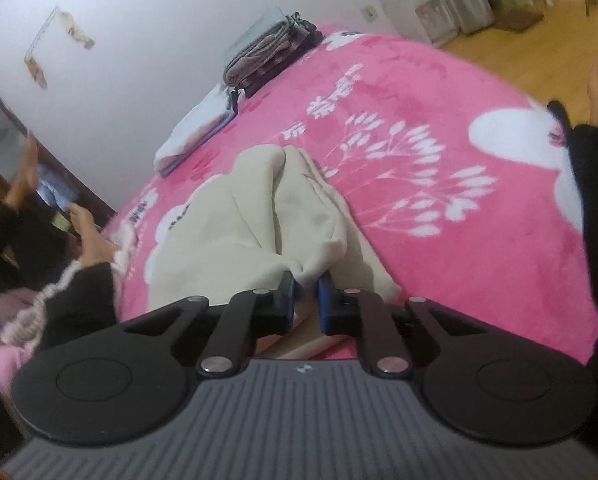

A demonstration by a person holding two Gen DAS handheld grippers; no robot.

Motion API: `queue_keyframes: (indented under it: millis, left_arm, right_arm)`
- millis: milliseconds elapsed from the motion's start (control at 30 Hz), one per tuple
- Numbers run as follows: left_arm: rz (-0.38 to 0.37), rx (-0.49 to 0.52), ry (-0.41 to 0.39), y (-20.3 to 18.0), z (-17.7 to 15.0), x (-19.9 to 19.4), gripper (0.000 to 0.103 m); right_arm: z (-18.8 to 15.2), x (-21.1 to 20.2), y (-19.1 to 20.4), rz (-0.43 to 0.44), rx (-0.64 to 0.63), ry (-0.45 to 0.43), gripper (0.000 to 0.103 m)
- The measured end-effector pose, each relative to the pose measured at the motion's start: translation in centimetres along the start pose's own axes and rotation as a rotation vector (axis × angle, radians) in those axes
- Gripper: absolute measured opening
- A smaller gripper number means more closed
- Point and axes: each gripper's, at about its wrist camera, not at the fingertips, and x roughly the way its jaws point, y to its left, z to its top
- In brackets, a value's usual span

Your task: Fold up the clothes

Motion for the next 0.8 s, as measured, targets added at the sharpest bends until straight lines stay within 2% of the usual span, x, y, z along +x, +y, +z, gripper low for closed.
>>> queue_keyframes:
  millis: [167,267,333,467,500,600,667,800]
  left_arm:
    - [0.004,0.001,-0.018,-0.3,-0.3,0.1,0.051]
    - [0.002,-0.012,-0.031,-0.2,-0.5,0.1,0.051]
    - [-0.005,-0.024,-0.041,0.1,-0.8,0.0,0.051]
    - [-0.024,-0.039,-0.060,0.5,-1.2,-0.1,0.051]
    - [-0.030,-0.041,-0.064,0.6,-1.3,-0.1,0.052]
    - [-0.048,-0.049,-0.076,0.9,-1.5,-0.1,0.052]
    - [-0.062,-0.057,-0.082,1.1,-1.6,-0.2,0.053]
    - [-0.095,-0.077,-0.094,1.5,-1.8,-0.3,0.056]
  right_arm:
    - [0.0,1.1,-1.6,-0.023,0.085,0.058,0.012]
    - [0.1,0.3,-1.0,-0.031,0.056,0.026,0.012]
    - [0.1,-1.0,0.4,-0.055,-0.016,-0.023,0.012]
    - [0.0,-3.4,4.2,-0.217,-0.256,-0.167,0.012]
    - [0.1,-3.8,5.0,-0.235,-0.294,-0.192,0.012]
    - [0.1,-4.2,6.8,-0.196,-0.362,-0.216,0.012]
    - [-0.6,-3.5,8.0,-0.167,-0.426,-0.195,0.012]
    - [-3.1,1.8,7.6,-0.216,-0.526,-0.010,0.011]
